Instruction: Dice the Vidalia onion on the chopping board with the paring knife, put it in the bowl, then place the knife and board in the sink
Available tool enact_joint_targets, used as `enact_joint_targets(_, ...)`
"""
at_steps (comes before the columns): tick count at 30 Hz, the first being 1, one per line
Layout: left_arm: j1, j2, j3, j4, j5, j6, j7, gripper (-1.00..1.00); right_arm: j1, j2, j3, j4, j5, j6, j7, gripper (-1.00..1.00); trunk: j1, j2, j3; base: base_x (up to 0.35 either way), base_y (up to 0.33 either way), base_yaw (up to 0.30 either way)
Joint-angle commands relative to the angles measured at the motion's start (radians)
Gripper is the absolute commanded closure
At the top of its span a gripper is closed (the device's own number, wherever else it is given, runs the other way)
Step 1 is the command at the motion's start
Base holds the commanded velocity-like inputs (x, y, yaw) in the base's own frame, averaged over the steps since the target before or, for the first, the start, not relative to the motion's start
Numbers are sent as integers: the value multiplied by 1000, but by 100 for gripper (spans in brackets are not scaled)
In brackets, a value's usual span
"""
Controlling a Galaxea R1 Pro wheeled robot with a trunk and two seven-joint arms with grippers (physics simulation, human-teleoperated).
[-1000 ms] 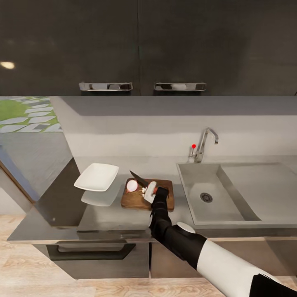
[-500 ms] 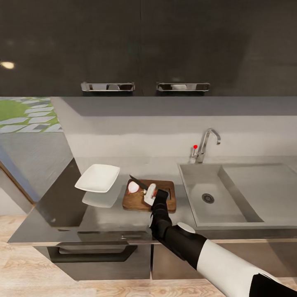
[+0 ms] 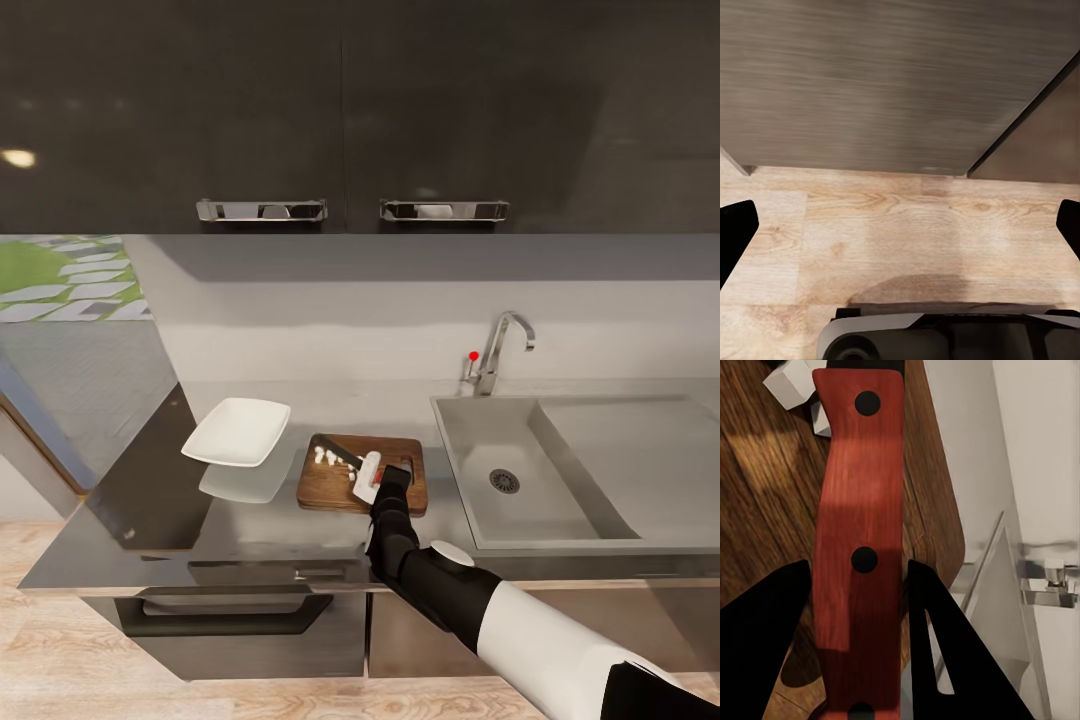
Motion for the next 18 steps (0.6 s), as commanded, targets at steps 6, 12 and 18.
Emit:
enact_joint_targets(6,0,-1,4,-1,-6,-3,-5,-100,-2,-1,4,0,-3,6,-6,100,1,-2,-2,0,0,0)
enact_joint_targets(12,0,-1,4,0,-6,-3,-5,-100,-2,-4,-10,-12,4,1,-6,100,1,-2,-2,0,0,0)
enact_joint_targets(18,0,-1,4,1,-6,-3,-5,-100,-3,-3,-203,-81,4,0,-5,100,1,-2,-2,0,0,0)
